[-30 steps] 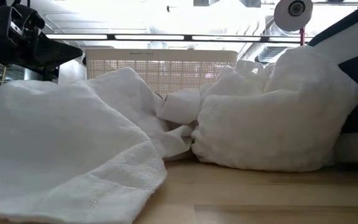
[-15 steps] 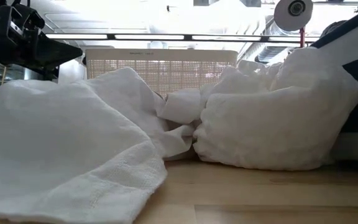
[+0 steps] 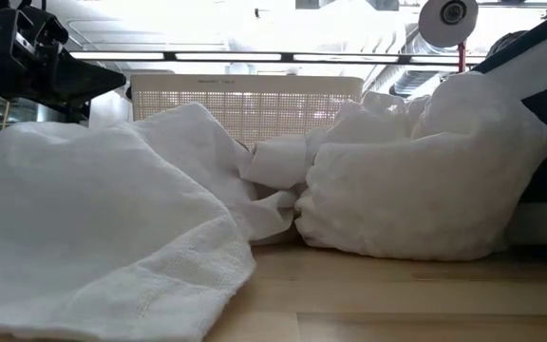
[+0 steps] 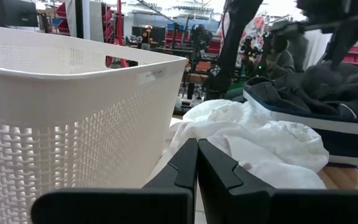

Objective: Sort clothes
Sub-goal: Put the white polo shirt into the white laundry bin

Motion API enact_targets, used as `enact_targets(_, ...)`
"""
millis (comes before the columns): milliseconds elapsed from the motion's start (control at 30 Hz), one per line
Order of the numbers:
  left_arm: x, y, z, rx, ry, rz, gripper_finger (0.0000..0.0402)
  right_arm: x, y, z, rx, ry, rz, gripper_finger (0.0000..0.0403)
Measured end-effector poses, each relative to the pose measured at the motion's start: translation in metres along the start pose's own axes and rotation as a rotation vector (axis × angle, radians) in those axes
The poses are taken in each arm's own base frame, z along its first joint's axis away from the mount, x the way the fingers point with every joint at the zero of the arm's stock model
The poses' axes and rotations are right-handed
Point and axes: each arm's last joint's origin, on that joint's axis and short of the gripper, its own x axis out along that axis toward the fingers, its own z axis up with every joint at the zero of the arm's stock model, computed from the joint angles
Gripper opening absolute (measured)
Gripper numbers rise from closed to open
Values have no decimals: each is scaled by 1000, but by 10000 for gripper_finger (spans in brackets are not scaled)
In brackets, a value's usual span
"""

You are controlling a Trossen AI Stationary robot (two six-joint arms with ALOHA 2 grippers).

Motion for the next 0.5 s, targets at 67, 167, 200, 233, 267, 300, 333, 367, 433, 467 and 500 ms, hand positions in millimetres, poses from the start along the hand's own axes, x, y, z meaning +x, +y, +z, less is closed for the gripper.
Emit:
enact_targets(67,0,0,0,0,0,0,0,18,1,34,-21,-51,68,249)
enact_targets(167,0,0,1,-1,-6,0,0,53,5,82,-94,-150,170,249)
enact_targets(200,0,0,1,-1,-5,0,0,63,5,95,-137,-182,185,249)
enact_targets(233,0,0,1,-1,-5,-1,0,75,4,107,-179,-209,186,248)
enact_targets(267,0,0,1,-1,-5,0,0,87,3,118,-217,-231,184,248)
enact_targets(300,0,0,1,-1,-6,-1,0,98,2,127,-255,-245,183,248)
enact_targets(333,0,0,1,-1,-5,0,0,111,1,135,-286,-247,177,248)
enact_targets(367,0,0,1,-1,-5,-1,0,125,-1,141,-316,-241,163,248)
enact_targets(433,0,0,1,-1,-6,0,0,152,-5,149,-369,-219,130,248)
enact_targets(467,0,0,1,-1,-6,0,0,164,-7,150,-391,-207,112,248)
enact_targets(500,0,0,1,-1,-6,-1,0,175,-8,151,-413,-188,92,248)
